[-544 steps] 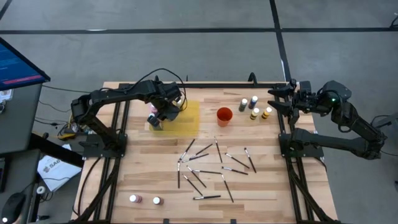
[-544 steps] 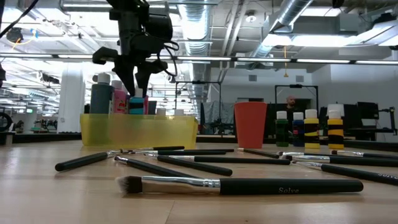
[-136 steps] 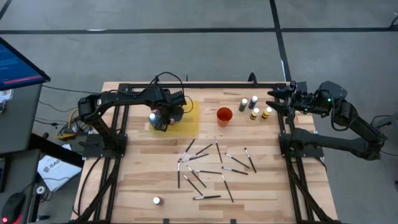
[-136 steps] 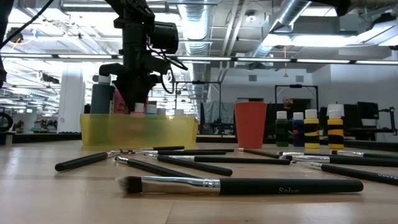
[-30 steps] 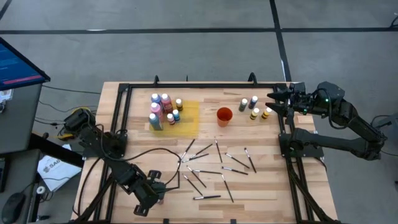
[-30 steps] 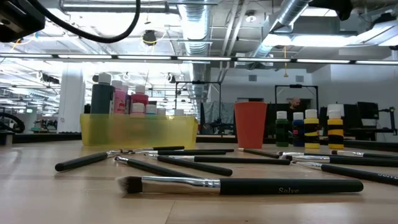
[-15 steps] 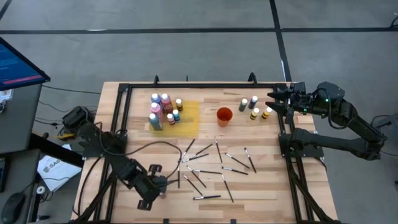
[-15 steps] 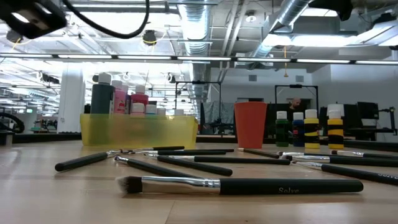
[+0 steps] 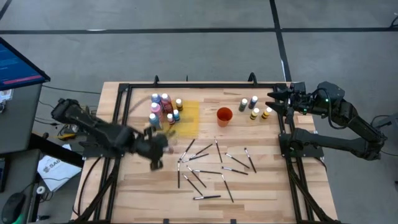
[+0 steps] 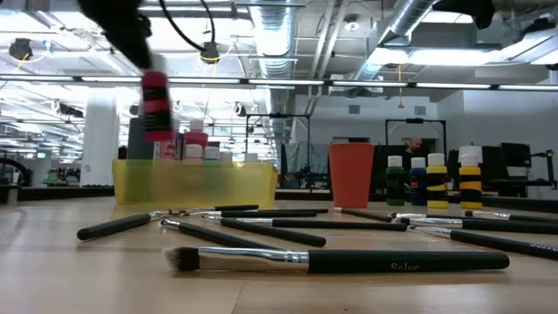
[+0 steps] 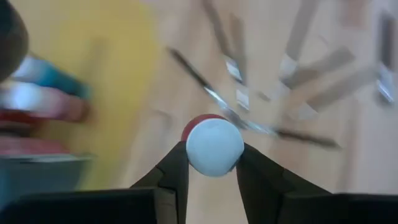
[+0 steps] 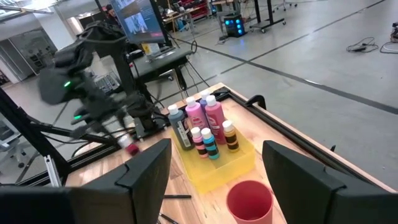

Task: Pick & Place Paint Supplies
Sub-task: Put the red paint bottle into the yellow bin

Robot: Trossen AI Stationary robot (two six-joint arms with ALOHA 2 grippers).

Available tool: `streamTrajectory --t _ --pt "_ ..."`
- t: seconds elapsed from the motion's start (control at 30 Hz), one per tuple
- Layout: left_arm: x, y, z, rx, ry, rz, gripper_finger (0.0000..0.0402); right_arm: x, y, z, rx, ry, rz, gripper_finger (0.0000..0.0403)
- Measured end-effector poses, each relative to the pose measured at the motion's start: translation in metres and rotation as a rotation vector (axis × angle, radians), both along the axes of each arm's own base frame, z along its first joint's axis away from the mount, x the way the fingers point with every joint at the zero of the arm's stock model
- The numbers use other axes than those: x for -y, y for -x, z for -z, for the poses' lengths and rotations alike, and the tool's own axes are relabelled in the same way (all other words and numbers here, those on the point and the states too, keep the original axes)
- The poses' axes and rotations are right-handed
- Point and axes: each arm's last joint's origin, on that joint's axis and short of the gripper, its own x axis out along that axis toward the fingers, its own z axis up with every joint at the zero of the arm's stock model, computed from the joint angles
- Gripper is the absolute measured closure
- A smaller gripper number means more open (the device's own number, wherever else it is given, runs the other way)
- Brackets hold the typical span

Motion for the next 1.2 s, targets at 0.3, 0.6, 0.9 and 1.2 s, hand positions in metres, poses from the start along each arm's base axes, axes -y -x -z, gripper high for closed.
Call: streamTrajectory --t 0.3,0.6,0.9,1.2 --pt "-0.063 -0.011 -0.002 -0.050 -0.079 -0.097 0.0309 0.000 0.000 0.000 -0.003 0.007 -0.002 0.0155" --pt "-0.096 -0.007 -0.005 -0.038 -0.076 -0.250 0.0309 0.000 0.000 0.000 -0.007 0.022 -0.004 0.0155" --pt "-0.100 -0.019 0.010 -0.082 -0.053 -0.308 0.0309 0.000 0.000 0.000 -0.008 0.022 -0.004 0.0155" --pt "-0.100 -0.032 0.030 -0.170 -0.054 -0.314 0.0309 0.000 0.000 0.001 -0.015 0.021 -0.005 0.0155"
